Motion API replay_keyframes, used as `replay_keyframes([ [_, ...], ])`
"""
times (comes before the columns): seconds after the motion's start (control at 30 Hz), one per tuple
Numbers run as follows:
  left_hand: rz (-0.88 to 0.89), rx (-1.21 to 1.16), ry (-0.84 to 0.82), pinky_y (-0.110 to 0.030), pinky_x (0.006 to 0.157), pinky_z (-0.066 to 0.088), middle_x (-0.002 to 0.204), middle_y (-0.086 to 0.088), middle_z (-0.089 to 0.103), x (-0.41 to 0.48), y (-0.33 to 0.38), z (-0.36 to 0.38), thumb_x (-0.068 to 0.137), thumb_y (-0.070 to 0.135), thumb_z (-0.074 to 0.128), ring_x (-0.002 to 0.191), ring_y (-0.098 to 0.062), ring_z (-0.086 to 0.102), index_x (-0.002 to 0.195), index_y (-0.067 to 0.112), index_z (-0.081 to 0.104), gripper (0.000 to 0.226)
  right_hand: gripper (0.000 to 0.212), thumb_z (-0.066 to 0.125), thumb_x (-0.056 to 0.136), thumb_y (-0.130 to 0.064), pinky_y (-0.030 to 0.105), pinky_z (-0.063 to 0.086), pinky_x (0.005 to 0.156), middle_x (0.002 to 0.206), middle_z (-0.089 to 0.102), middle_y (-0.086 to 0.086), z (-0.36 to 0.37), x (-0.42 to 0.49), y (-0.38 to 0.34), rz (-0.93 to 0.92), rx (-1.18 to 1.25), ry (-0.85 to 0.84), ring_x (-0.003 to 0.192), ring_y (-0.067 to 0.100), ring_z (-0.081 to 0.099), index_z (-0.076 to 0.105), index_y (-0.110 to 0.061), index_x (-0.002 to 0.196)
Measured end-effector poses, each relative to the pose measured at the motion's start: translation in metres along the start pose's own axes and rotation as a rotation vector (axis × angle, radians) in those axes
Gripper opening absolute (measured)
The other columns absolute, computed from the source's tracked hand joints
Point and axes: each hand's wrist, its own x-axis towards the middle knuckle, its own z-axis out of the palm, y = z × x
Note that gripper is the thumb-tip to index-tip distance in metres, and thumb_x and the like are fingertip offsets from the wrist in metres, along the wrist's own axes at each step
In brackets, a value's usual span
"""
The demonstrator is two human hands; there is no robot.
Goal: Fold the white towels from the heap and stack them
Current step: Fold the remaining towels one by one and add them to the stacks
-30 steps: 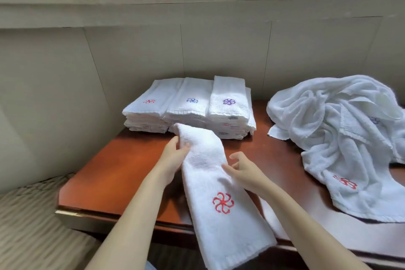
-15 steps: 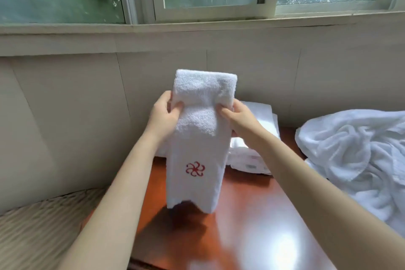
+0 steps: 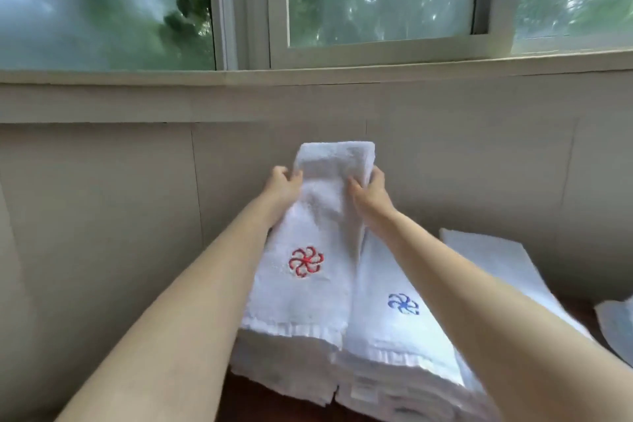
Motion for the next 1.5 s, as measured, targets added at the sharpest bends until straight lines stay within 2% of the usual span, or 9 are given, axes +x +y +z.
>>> replay_keyframes([
  [0.07, -0.247, 0.260, -0.251, -0.033, 0.093, 0.043, 0.141, -0.015, 0.041, 0.005, -0.059, 0.026, 0.099, 0.051, 0.033, 0.116, -0.029, 0.052, 0.148, 0.000, 0.019, 0.071, 0.074, 0.054, 0.093, -0.015, 0.034, 0.048, 0.087, 0.132, 0.049, 0.013, 0.008, 0.009, 0.055, 0.240, -0.059, -0.096, 0.108, 0.028, 0.057, 0.007, -0.016, 0.150],
  [0.13, -0.261, 0.491, -0.369, -0.030, 0.102, 0.035, 0.149, -0.017, 0.035, 0.005, -0.099, 0.039, 0.099, 0.051, 0.036, 0.131, -0.030, 0.043, 0.147, -0.004, 0.022, 0.074, 0.065, 0.058, 0.087, -0.007, 0.026, 0.052, 0.069, 0.114, 0.057, 0.014, 0.010, 0.012, 0.097, 0.340, -0.186, -0.131, 0.085, 0.025, 0.058, 0.024, -0.011, 0.143],
  [0.2, -0.205, 0.415, -0.346, -0.032, 0.097, 0.040, 0.140, -0.020, 0.046, 0.008, -0.114, 0.042, 0.097, 0.040, 0.047, 0.123, -0.030, 0.050, 0.141, -0.005, 0.032, 0.064, 0.054, 0.056, 0.083, 0.000, 0.022, 0.047, 0.052, 0.096, 0.059, 0.011, 0.012, 0.022, 0.119, 0.281, -0.148, -0.082, 0.072, 0.021, 0.056, 0.038, -0.009, 0.134],
  [0.3, -0.101, 0.330, -0.327, -0.031, 0.080, 0.044, 0.122, -0.015, 0.057, 0.015, -0.108, 0.039, 0.096, 0.028, 0.052, 0.091, -0.024, 0.057, 0.134, 0.004, 0.040, 0.046, 0.059, 0.052, 0.081, 0.001, 0.026, 0.047, 0.058, 0.098, 0.061, 0.012, 0.015, 0.032, 0.124, 0.224, -0.171, -0.054, 0.073, 0.024, 0.061, 0.040, -0.015, 0.136],
  [0.47, 0.107, 0.285, -0.202, -0.024, 0.085, 0.036, 0.137, -0.005, 0.046, 0.026, -0.092, 0.047, 0.095, 0.014, 0.052, 0.111, -0.020, 0.048, 0.134, 0.017, 0.043, 0.039, 0.053, 0.040, 0.079, 0.002, 0.027, 0.042, 0.058, 0.077, 0.049, -0.006, 0.013, 0.033, 0.126, 0.024, -0.239, 0.081, 0.068, 0.018, 0.052, 0.054, -0.020, 0.126],
  [0.73, -0.038, 0.488, -0.270, -0.028, 0.090, 0.039, 0.139, -0.010, 0.047, 0.020, -0.110, 0.047, 0.098, 0.023, 0.048, 0.120, -0.027, 0.050, 0.137, 0.011, 0.043, 0.041, 0.044, 0.036, 0.095, -0.011, 0.027, 0.034, 0.100, 0.142, 0.046, 0.008, 0.012, 0.033, 0.124, 0.059, -0.557, -0.152, 0.128, 0.026, 0.043, 0.047, -0.016, 0.137],
  [1.0, -0.327, 0.323, -0.465, -0.036, 0.087, 0.052, 0.115, -0.011, 0.065, 0.000, -0.098, 0.010, 0.092, 0.043, 0.057, 0.098, -0.027, 0.065, 0.127, 0.002, 0.054, 0.054, 0.065, 0.035, 0.079, 0.013, 0.019, 0.033, 0.090, 0.131, 0.054, 0.008, 0.012, 0.020, 0.126, -0.106, -0.355, -0.110, 0.127, 0.021, 0.046, 0.055, -0.020, 0.132],
  [1.3, -0.326, 0.673, -0.410, -0.026, 0.087, 0.030, 0.153, -0.007, 0.032, -0.034, -0.091, 0.009, 0.093, 0.057, 0.044, 0.135, -0.026, 0.039, 0.148, 0.006, 0.027, 0.076, 0.037, 0.037, 0.095, -0.015, 0.034, 0.040, 0.098, 0.133, 0.054, 0.015, 0.037, -0.004, 0.098, 0.044, -1.001, -0.284, 0.121, 0.033, 0.050, 0.051, -0.010, 0.128],
  [1.5, -0.391, 0.870, -0.193, -0.034, 0.089, 0.043, 0.134, -0.008, 0.051, -0.095, -0.095, -0.005, 0.094, 0.061, 0.026, 0.119, -0.028, 0.052, 0.141, 0.009, 0.030, 0.070, 0.066, 0.021, 0.098, -0.051, 0.046, 0.002, 0.117, 0.159, -0.006, 0.015, 0.042, -0.113, 0.070, 0.098, -0.963, -0.543, 0.147, 0.027, -0.006, 0.007, -0.015, 0.153],
])
